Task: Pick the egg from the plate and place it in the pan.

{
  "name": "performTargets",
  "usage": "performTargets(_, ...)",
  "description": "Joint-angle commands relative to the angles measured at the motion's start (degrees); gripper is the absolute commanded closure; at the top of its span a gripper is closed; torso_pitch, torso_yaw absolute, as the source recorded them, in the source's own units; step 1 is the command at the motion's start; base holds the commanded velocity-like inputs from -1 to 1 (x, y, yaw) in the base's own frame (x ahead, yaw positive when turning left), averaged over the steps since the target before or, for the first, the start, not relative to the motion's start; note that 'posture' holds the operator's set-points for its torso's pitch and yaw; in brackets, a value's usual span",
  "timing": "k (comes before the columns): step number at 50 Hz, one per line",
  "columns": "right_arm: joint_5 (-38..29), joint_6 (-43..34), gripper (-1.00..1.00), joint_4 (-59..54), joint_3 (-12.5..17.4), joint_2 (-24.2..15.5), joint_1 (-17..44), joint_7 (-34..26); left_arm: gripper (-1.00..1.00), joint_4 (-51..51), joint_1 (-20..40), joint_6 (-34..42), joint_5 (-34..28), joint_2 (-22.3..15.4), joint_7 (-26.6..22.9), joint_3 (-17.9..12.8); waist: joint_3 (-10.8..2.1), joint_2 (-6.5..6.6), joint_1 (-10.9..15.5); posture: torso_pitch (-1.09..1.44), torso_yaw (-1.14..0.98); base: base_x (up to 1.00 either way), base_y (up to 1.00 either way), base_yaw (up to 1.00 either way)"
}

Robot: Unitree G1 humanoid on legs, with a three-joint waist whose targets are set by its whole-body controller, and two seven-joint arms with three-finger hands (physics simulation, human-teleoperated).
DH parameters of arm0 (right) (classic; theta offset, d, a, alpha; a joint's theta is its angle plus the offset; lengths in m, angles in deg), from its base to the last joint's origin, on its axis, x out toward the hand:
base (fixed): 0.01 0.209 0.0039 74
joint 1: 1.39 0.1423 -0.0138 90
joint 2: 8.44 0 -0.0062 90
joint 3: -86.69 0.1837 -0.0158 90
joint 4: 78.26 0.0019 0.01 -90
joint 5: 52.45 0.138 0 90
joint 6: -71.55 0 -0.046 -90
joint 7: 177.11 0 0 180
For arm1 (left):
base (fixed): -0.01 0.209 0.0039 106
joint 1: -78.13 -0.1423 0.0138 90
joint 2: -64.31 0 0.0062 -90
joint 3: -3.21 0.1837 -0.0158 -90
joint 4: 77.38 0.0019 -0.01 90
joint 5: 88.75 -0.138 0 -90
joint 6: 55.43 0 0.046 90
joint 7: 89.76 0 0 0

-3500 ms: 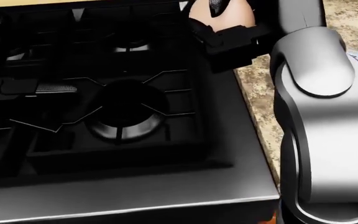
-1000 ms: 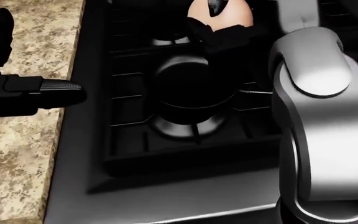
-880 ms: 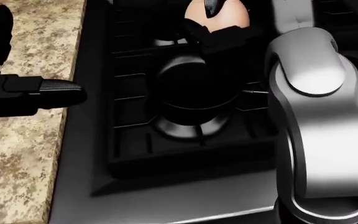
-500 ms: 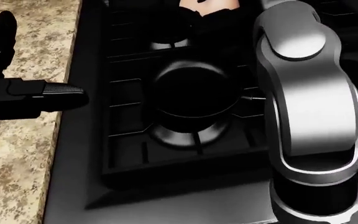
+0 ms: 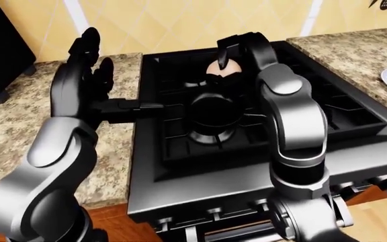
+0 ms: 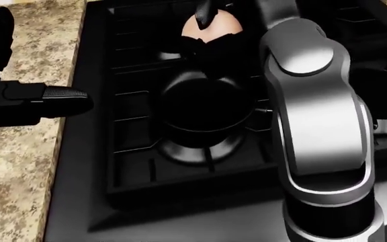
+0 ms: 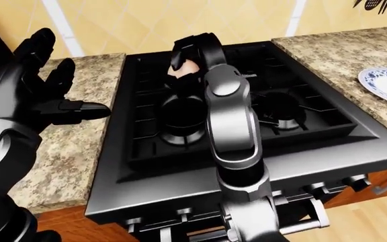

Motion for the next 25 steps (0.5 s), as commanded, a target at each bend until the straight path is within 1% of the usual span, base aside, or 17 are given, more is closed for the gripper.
performTargets(1,-0.67,2.76,1.0,0.77,0.45,0.04,1.98,0.2,-1.0,-1.14,1.04,-1.83,-0.21,-0.48,-0.03,-0.45,-1.46,0.14,0.01,0.0,0.0,0.0,0.0,0.0)
performTargets(8,-0.99,6.78,1.0,-2.82,0.87,1.1,0.3,1.25,-1.0,-1.42,0.86,-1.61,-0.07,-0.53,0.04,-0.64,-1.55,0.26,-0.05,0.0,0.0,0.0,0.0,0.0)
performTargets(20,-0.99,11.65,1.0,-6.82,0.4,2.6,-1.25,2.97,-1.0,-1.25,-0.09,-2.52,-0.43,-0.4,-0.43,-0.6,-1.77,0.36,0.0,0.0,0.0,0.0,0.0,0.0)
performTargets(25,-0.76,13.54,1.0,-8.7,0.65,2.78,-1.65,3.68,-1.0,-1.09,-0.07,-2.6,-0.5,-0.46,-0.53,-0.67,-1.88,0.35,0.04,0.0,0.0,0.0,0.0,0.0)
